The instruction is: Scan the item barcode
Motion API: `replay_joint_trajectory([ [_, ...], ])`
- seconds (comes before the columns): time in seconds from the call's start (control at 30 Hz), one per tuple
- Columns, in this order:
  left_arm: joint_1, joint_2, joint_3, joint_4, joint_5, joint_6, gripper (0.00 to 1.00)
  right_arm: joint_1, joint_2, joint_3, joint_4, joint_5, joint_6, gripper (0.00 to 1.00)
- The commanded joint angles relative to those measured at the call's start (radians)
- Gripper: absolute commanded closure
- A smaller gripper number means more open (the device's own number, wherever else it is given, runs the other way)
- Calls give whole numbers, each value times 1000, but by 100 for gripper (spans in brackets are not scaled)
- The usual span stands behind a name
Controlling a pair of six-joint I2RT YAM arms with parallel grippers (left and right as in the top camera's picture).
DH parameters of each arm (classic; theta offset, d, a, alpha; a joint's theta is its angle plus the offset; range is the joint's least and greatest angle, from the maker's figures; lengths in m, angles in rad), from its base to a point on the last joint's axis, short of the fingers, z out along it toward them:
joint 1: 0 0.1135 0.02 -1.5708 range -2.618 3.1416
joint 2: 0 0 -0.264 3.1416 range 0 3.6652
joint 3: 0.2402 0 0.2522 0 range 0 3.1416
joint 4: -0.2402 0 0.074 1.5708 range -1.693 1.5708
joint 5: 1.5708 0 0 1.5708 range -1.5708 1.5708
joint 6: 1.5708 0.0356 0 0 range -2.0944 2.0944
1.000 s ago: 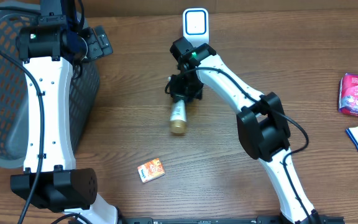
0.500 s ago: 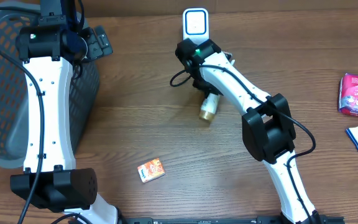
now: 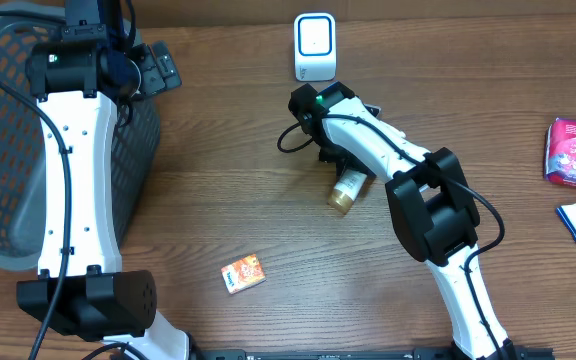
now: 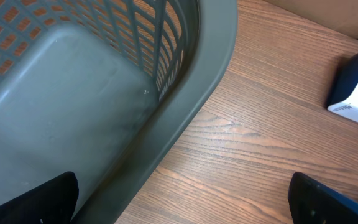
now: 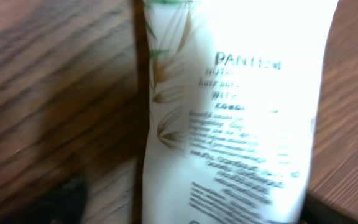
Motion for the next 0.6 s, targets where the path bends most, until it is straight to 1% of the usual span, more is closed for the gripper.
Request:
replay_joint_trajectory([
  [0.0, -1, 11, 0, -3, 5, 1, 0, 7, -29, 82, 6, -45, -85, 0],
  [0.1, -1, 11, 0, -3, 4, 1, 0, 7, -37, 172, -11, -106, -141, 0],
  [0.2, -1, 11, 0, -3, 5, 1, 0, 5, -42, 310, -59, -169, -187, 0],
  [0.4, -1, 11, 0, -3, 5, 1, 0, -15, -42, 558, -291, -219, -186, 0],
  [0.47, -1, 11, 0, -3, 5, 1, 0, -24, -42, 609, -333, -260, -193, 0],
  [0.5, -1, 11, 0, -4, 4, 1, 0, -26, -43, 619, -338, -285, -260, 0],
  [0.53, -1, 11, 0, -3, 4, 1, 0, -26, -46, 621, -338, -322, -452, 0],
  [0.57, -1, 11, 0, -3, 4, 1, 0, -26, -46, 621, -338, -357, -507, 2],
])
